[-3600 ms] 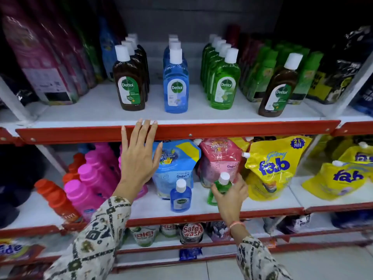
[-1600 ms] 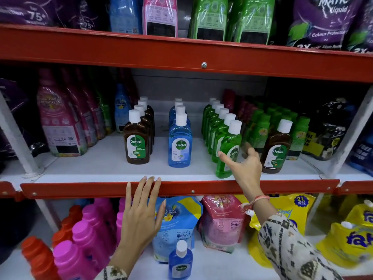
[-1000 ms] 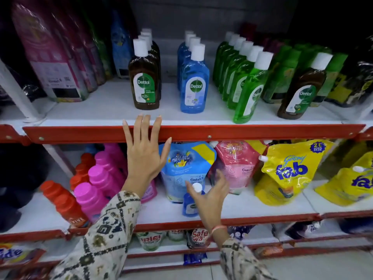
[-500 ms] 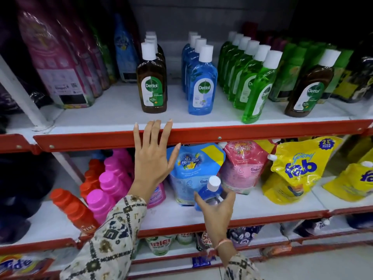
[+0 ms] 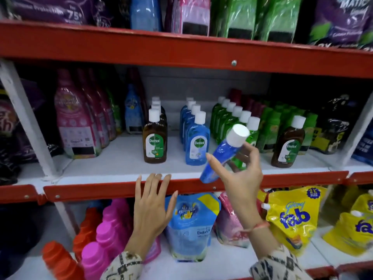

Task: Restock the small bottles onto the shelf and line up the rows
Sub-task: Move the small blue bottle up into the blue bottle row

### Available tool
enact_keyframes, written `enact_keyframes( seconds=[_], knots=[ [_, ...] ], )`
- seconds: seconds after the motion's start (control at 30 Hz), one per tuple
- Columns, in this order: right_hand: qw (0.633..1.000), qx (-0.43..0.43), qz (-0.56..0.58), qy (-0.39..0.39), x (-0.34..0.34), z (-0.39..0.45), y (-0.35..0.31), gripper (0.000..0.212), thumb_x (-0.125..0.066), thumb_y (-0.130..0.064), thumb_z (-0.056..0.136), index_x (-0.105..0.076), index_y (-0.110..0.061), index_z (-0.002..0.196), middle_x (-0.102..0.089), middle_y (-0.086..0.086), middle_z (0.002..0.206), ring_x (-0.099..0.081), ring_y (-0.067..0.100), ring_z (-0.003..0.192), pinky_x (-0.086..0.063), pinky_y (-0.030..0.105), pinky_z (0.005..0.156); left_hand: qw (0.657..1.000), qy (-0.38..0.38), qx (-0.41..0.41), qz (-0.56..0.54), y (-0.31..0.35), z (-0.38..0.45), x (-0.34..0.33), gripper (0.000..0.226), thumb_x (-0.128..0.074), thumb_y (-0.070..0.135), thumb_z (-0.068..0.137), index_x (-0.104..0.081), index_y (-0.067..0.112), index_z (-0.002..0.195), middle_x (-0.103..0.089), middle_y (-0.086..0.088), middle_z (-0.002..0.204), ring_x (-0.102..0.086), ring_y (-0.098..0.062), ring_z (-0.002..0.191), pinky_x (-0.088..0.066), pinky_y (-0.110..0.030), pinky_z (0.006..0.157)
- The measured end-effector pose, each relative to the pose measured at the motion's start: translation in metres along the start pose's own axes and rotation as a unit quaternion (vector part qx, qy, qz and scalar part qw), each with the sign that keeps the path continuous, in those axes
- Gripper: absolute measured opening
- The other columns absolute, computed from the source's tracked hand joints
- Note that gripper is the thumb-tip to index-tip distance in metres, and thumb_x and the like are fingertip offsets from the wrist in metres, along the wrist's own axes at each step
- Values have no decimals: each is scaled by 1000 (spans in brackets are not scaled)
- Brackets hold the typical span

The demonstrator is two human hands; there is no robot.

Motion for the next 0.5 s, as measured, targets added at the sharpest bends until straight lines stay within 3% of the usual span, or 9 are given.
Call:
enact_keyframes(
  seconds=[0.13,0.27,0.5],
  knots=[
    [999,-7,-42,-25,-22,26,8,64,-90,-34,62,-52,-30,113,-63,-9,112,-60,6,103,-45,5,81,1000,-14,2,-13,-1,1,1,54,-31,50,97,-61,16,127,-65,-9,122,-55,-27,122,-29,-51,114],
    [995,-38,-81,-49,-39,39,26,68,-89,-36,63,-51,-27,118,-59,-9,112,-58,10,102,-47,22,87,999,-31,3,-17,-2,1,0,56,-27,52,98,-60,18,128,-65,-7,122,-54,-25,122,-25,-48,115],
    [986,-38,-134,-88,-55,46,41,73,-86,-39,67,-43,-15,121,-60,5,120,-58,18,106,-42,24,86,999,-26,6,-35,-2,1,2,52,-29,49,98,-58,20,129,-64,-1,120,-53,-20,122,-24,-48,116]
  ],
)
Point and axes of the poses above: each hand's wrist, its own z-axis towards the middle knuckle, its own x-axis out of the back of the hand, y = z × x, the point moved 6 cm from there along z, towards the middle knuckle
